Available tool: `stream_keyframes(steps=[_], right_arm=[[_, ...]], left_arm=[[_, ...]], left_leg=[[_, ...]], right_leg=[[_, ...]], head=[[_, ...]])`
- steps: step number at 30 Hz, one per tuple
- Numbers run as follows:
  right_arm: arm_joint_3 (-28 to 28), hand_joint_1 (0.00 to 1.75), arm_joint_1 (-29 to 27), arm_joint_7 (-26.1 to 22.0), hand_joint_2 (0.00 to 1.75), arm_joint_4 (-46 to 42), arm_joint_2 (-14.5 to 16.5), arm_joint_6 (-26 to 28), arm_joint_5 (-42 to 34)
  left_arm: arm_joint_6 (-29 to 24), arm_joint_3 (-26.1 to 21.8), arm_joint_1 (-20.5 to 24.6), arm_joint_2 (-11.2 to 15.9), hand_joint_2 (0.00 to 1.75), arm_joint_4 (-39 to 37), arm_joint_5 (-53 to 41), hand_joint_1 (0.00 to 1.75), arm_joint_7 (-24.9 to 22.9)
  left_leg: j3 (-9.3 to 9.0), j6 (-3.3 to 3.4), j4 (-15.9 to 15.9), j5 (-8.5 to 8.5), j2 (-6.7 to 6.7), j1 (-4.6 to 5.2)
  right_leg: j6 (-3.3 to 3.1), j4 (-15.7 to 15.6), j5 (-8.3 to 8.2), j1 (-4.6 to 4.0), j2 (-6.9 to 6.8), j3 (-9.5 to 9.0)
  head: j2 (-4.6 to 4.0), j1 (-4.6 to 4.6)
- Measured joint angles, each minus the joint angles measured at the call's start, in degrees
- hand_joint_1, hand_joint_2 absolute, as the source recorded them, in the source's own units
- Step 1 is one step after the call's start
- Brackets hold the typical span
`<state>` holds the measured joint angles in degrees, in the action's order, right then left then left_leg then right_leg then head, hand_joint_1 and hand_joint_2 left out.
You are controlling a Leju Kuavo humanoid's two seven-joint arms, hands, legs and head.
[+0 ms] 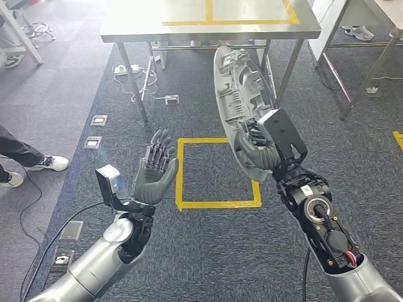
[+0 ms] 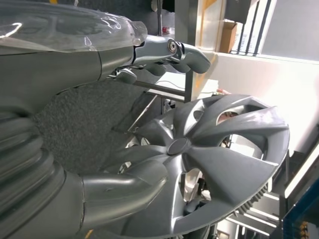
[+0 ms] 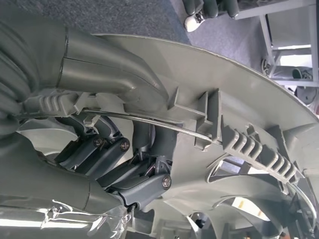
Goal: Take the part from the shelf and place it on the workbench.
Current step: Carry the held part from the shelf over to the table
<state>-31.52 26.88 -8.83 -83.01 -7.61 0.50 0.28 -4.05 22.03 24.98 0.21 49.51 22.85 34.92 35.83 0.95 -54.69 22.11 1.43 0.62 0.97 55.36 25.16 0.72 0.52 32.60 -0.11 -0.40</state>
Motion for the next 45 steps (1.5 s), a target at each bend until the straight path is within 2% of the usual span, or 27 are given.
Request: stream_keyframes(steps=[9,11,13,15,17,18,19,20,22,23,24,25,28,29,30,32,33,34,35,36,37,38,39,40,41,43,45], right_arm=[[-0.29,1.75,0.16,0.01,1.75,0.0,0.0,-0.13,0.0],[-0.3,1.75,0.19,-0.04,1.75,-0.01,0.0,-0.21,-0.02],[-0.28,1.75,0.26,-0.11,1.75,0.0,0.0,-0.31,-0.05],[-0.29,1.75,0.42,-0.2,1.75,0.03,0.0,-0.37,-0.09],[-0.32,1.75,0.52,-0.35,1.75,0.09,0.0,-0.41,-0.11],[-0.32,1.75,0.51,-0.44,1.75,0.12,0.0,-0.43,-0.11],[-0.32,1.75,0.5,-0.5,1.75,0.14,0.0,-0.44,-0.11],[-0.31,1.75,0.5,-0.53,1.75,0.16,0.0,-0.44,-0.14],[-0.3,1.75,0.51,-0.55,1.75,0.21,0.0,-0.44,-0.23],[-0.31,1.75,0.56,-0.58,1.75,0.27,0.0,-0.46,-0.31],[-0.32,1.75,0.62,-0.63,1.75,0.32,0.0,-0.5,-0.39],[-0.31,1.75,0.66,-0.69,1.75,0.35,0.0,-0.54,-0.49],[-0.16,1.75,0.54,-0.71,1.75,0.35,0.0,-0.49,-0.64],[-0.08,1.75,0.46,-0.69,1.75,0.36,0.0,-0.42,-0.63],[0.0,1.75,0.39,-0.69,1.75,0.36,0.0,-0.37,-0.62],[0.09,1.75,0.16,-0.77,1.75,0.4,0.0,-0.35,-0.52],[0.09,1.75,0.0,-0.81,1.75,0.45,0.0,-0.38,-0.49],[0.09,1.75,-0.16,-0.84,1.75,0.52,0.0,-0.4,-0.45],[0.09,1.75,-0.27,-0.83,1.75,0.58,0.0,-0.42,-0.44],[0.11,1.75,-0.33,-0.8,1.75,0.63,0.0,-0.42,-0.44],[0.13,1.75,-0.38,-0.79,1.75,0.65,0.0,-0.42,-0.44],[0.14,1.75,-0.35,-0.8,1.75,0.66,0.0,-0.42,-0.44],[0.13,1.75,-0.33,-0.83,1.75,0.66,0.0,-0.43,-0.43],[0.11,1.75,-0.27,-0.87,1.75,0.65,0.0,-0.45,-0.42],[0.13,1.75,-0.19,-0.92,1.75,0.63,0.0,-0.47,-0.4],[0.26,1.75,-0.11,-0.91,1.75,0.59,0.0,-0.43,-0.39],[0.35,1.75,-0.21,-0.86,1.75,0.71,-0.01,-0.38,-0.39]], left_arm=[[-0.02,0.06,-0.61,0.44,1.75,0.04,-0.19,0.0,-0.56],[-0.02,0.09,-0.62,0.55,1.75,0.1,-0.19,0.0,-0.56],[0.01,0.11,-0.63,0.61,1.75,0.28,-0.19,0.0,-0.6],[0.05,0.14,-0.64,0.6,1.75,0.39,-0.2,0.0,-0.63],[0.11,0.18,-0.74,0.55,1.75,0.39,-0.2,0.0,-0.64],[0.14,0.21,-0.82,0.54,1.75,0.39,-0.2,0.0,-0.66],[0.16,0.24,-0.87,0.54,1.75,0.39,-0.2,0.0,-0.66],[0.17,0.27,-0.89,0.54,1.75,0.39,-0.2,0.0,-0.67],[0.21,0.32,-0.86,0.54,1.75,0.39,-0.21,0.0,-0.67],[0.23,0.35,-0.78,0.54,1.75,0.38,-0.21,0.0,-0.69],[0.3,0.39,-0.67,0.55,1.75,0.38,-0.22,0.0,-0.68],[0.39,0.44,-0.58,0.55,1.75,0.37,-0.25,0.0,-0.68],[0.71,0.57,-0.25,0.57,1.75,0.34,-0.37,0.0,-0.59],[0.81,0.6,-0.05,0.57,1.75,0.32,-0.43,0.0,-0.53],[0.92,0.62,0.13,0.57,1.75,0.3,-0.49,0.0,-0.48],[1.05,0.68,0.13,0.56,1.75,0.18,-0.58,0.0,-0.44],[1.1,0.72,-0.01,0.56,1.75,0.06,-0.61,0.0,-0.44],[1.15,0.78,-0.14,0.56,1.75,-0.08,-0.65,0.0,-0.45],[1.2,0.82,-0.19,0.56,1.75,-0.2,-0.69,0.0,-0.45],[1.24,0.85,-0.15,0.57,1.75,-0.28,-0.72,0.0,-0.45],[1.26,0.86,-0.1,0.58,1.75,-0.31,-0.74,0.0,-0.45],[1.28,0.86,-0.04,0.59,1.75,-0.34,-0.74,0.0,-0.45],[1.3,0.86,0.06,0.59,1.75,-0.38,-0.74,0.0,-0.45],[1.34,0.87,0.19,0.59,1.75,-0.42,-0.75,0.0,-0.44],[1.38,0.89,0.37,0.59,1.75,-0.46,-0.75,0.0,-0.42],[1.46,0.91,0.69,0.53,1.75,-0.48,-0.75,0.0,-0.34],[1.5,0.92,0.62,0.45,1.75,-0.6,-0.76,0.0,-0.26]], left_leg=[[0.1,0.46,-0.48,0.41,0.03,0.27],[-0.03,0.74,-0.28,0.58,0.03,0.34],[-0.95,1.09,0.75,0.55,-0.04,-0.12],[-2.19,1.39,1.69,0.56,-0.13,-0.61],[-3.01,1.5,1.77,1.03,-0.16,-0.64],[-3.42,1.43,1.7,1.4,-0.14,-0.69],[-3.88,1.29,1.6,1.83,-0.09,-0.78],[-4.41,1.07,1.44,2.34,0.0,-0.94],[-5.43,0.37,0.96,3.61,0.19,-1.28],[-5.65,-0.03,0.6,4.17,0.28,-1.3],[-5.61,-0.4,0.36,4.55,0.36,-1.26],[-5.43,-0.69,0.26,4.72,0.4,-1.17],[-5.3,-1.49,-0.02,5.3,0.2,-1.27],[-4.65,-1.79,-1.51,5.99,-0.13,-1.31],[-3.09,-2.03,-4.39,7.05,-0.48,-1.33],[2.32,-2.25,-12.96,9.28,-0.98,-1.34],[5.04,-2.2,-16.39,9.55,-1.02,-1.33],[6.93,-2.0,-17.84,8.61,-1.02,-1.27],[7.66,-1.63,-16.8,6.32,-1.02,-1.15],[7.3,-1.09,-13.48,3.0,-1.02,-0.96],[6.21,-0.36,-9.13,-0.44,-1.03,-0.67],[4.95,0.33,-5.46,-2.84,-1.07,-0.3],[3.77,0.92,-2.72,-4.04,-1.1,0.04],[2.95,1.36,-1.34,-4.0,-1.12,0.36],[2.2,1.65,-0.49,-3.16,-1.18,0.55],[0.2,1.93,1.78,-1.88,-1.15,0.23],[-2.39,2.04,3.71,-1.02,-1.02,-0.33]], right_leg=[[0.27,-0.13,0.08,0.26,-0.03,-0.19],[0.53,-0.42,0.19,0.3,-0.03,-0.38],[0.88,-0.16,0.6,0.24,-0.12,-0.3],[1.24,4.19,2.62,0.22,-0.23,1.63],[1.64,12.21,5.47,0.42,-0.26,5.64],[1.84,15.09,5.9,0.59,-0.27,7.4],[2.04,16.05,5.28,0.76,-0.29,8.32],[2.23,14.66,3.48,0.91,-0.3,8.13],[2.73,7.4,-1.34,1.19,-0.23,5.48],[2.83,3.99,-2.65,1.2,-0.1,3.91],[2.59,1.79,-2.97,1.15,0.03,2.82],[2.18,1.05,-2.37,1.01,0.16,2.34],[0.52,0.44,-1.35,0.98,0.25,1.58],[0.08,0.24,-1.06,1.06,0.23,1.11],[-0.31,0.02,-0.77,1.11,0.21,0.54],[-0.81,-0.42,-0.07,0.97,0.18,-0.48],[-0.91,-0.59,0.37,0.87,0.21,-1.07],[-0.96,-0.73,0.9,0.76,0.24,-1.81],[-0.97,-0.84,1.51,0.62,0.27,-2.66],[-0.98,-0.95,2.17,0.44,0.29,-3.65],[-0.97,-1.13,2.87,0.35,0.29,-4.55],[-0.85,-1.41,3.46,0.15,0.29,-5.35],[-0.61,-1.8,3.88,0.19,0.3,-5.96],[-0.3,-2.25,4.11,0.26,0.28,-6.44],[0.09,-2.55,4.09,0.23,0.24,-6.9],[0.77,-1.68,3.75,0.2,0.08,-7.06],[1.28,3.08,3.91,0.15,-0.04,-4.96]], head=[[0.0,-0.15],[0.0,-0.22],[0.0,-0.21],[0.0,0.28],[0.0,0.88],[0.0,1.05],[0.0,1.17],[0.0,1.28],[0.0,1.66],[0.0,1.98],[0.0,2.19],[0.0,2.16],[0.0,1.45],[0.0,1.15],[0.0,0.78],[0.0,0.0],[0.0,-0.26],[0.0,-0.51],[0.0,-0.8],[0.0,-1.12],[0.0,-1.4],[-0.01,-1.48],[-0.01,-1.56],[-0.01,-1.65],[-0.01,-1.81],[-0.01,-2.28],[-0.01,-1.87]])
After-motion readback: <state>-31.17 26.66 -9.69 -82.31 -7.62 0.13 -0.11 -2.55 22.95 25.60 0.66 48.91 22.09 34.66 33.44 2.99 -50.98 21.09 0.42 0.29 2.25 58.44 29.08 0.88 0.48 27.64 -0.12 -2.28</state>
